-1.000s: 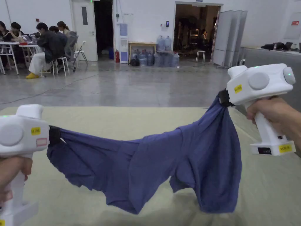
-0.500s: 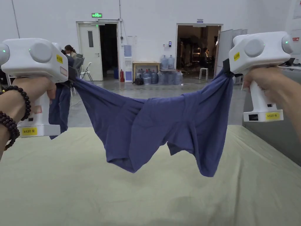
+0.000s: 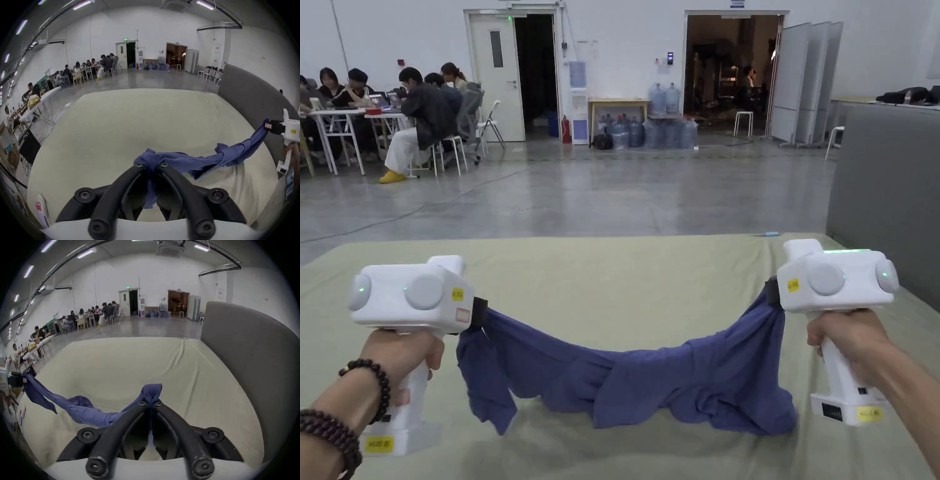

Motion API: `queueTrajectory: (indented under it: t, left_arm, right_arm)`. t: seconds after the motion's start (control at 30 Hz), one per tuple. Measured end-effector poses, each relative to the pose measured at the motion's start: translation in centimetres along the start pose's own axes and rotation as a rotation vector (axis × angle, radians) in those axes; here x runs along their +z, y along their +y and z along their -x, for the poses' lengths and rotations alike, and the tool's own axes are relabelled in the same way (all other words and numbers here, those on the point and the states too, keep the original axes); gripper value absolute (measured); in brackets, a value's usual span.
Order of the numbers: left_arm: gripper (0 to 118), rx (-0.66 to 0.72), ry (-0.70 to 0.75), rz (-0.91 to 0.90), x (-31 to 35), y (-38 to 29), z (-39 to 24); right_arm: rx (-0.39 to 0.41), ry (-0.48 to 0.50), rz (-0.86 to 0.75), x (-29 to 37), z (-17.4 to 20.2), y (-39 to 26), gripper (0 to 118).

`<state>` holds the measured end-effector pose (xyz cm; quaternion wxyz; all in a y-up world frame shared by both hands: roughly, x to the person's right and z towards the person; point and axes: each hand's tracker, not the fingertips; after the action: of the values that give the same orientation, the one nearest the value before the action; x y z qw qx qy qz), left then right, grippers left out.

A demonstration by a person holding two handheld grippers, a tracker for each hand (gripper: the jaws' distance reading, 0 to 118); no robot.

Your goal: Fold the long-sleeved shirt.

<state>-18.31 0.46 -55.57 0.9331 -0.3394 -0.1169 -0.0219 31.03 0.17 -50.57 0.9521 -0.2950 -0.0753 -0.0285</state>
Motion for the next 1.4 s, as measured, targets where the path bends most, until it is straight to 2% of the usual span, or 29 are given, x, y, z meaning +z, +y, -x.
queueTrajectory:
  t: [0.1,0.2,0.27,0.37,0.43,0.57,0.73,0.77,0.8,0.83,0.87,0.9,0.93,0.97,1.0,1.03,1.07,1.1,1.13,1.17,1.4]
  left_arm:
    - [2,0.016,-0.049,-0.069,3.9,-2.6,0.9]
    - [2,-0.080,-0.046,-0.084,7.9,-7.2,0.6]
    - [2,-0.094,-0.047,-0.055,10.3,-11.5,0.2]
    - [2,-0.104,-0.061,0.043,11.8,-18.1,-0.1]
    - [2,-0.148,-0.062,0.099,12.1,-22.2,-0.4]
    - [2,-0.097,-0.087,0.282,11.7,-28.6,-0.6]
    - [2,-0.076,-0.086,0.306,10.6,-31.1,-0.5]
    - [2,-0.051,-0.094,0.283,10.7,-30.8,-0.4]
    - [18,-0.034,-0.099,0.252,11.0,-30.3,-0.2]
    - [49,-0.040,-0.102,0.232,11.8,-29.8,-0.2]
    - [87,-0.046,-0.098,0.224,12.3,-29.1,-0.2]
    - [113,-0.052,-0.094,0.215,12.8,-28.4,-0.1]
    - [114,-0.053,-0.096,0.179,13.6,-27.5,-0.1]
    - [114,-0.047,-0.114,0.136,14.9,-26.7,-0.7]
    - [113,-0.039,-0.116,0.120,15.3,-25.9,-0.8]
    - [104,-0.024,-0.121,0.108,15.8,-25.0,-0.9]
    - [77,-0.009,-0.127,0.075,16.1,-24.5,-1.1]
    - [10,-0.012,-0.133,0.046,16.3,-24.0,-1.3]
    - [0,-0.020,-0.126,0.033,16.1,-23.5,-1.6]
    - [0,-0.027,-0.091,0.004,15.9,-23.2,-1.9]
    - [0,-0.037,-0.155,0.066,12.9,-22.1,-2.6]
  right_arm:
    - [0.025,0.020,-0.035,4.5,-0.5,-1.9,0]
    - [0.119,0.027,-0.031,9.6,-0.6,-6.0,0]
    - [0.149,0.084,0.018,12.8,-0.8,-9.8,0]
    - [0.152,0.113,0.127,15.4,-1.7,-16.1,0]
    - [0.165,0.132,0.210,16.0,-2.3,-20.3,0]
    - [0.186,0.129,0.394,14.5,-3.4,-27.5,0]
    - [0.174,0.124,0.475,11.9,-3.0,-30.9,0]
    - [0.183,0.116,0.460,12.3,-2.7,-30.9,4]
    - [0.189,0.101,0.434,12.7,-2.7,-30.4,25]
    - [0.182,0.095,0.411,13.3,-2.7,-29.6,56]
    - [0.169,0.089,0.388,13.9,-2.8,-28.9,88]
    - [0.164,0.068,0.355,15.0,-3.1,-28.1,108]
    - [0.151,0.075,0.300,16.1,-3.3,-27.0,108]
    - [0.136,0.077,0.259,17.0,-3.4,-26.0,107]
    - [0.105,0.077,0.242,17.6,-3.5,-25.1,97]
    - [0.065,0.083,0.227,18.6,-3.6,-24.5,70]
    - [0.034,0.094,0.215,18.9,-3.6,-24.0,23]
    - [0.010,0.099,0.211,18.9,-3.6,-23.8,0]
    - [-0.011,0.082,0.202,18.6,-3.5,-23.8,0]
    - [0.006,0.084,0.209,18.5,-3.4,-23.1,0]
    - [0.024,0.102,0.268,16.8,-3.2,-24.6,0]
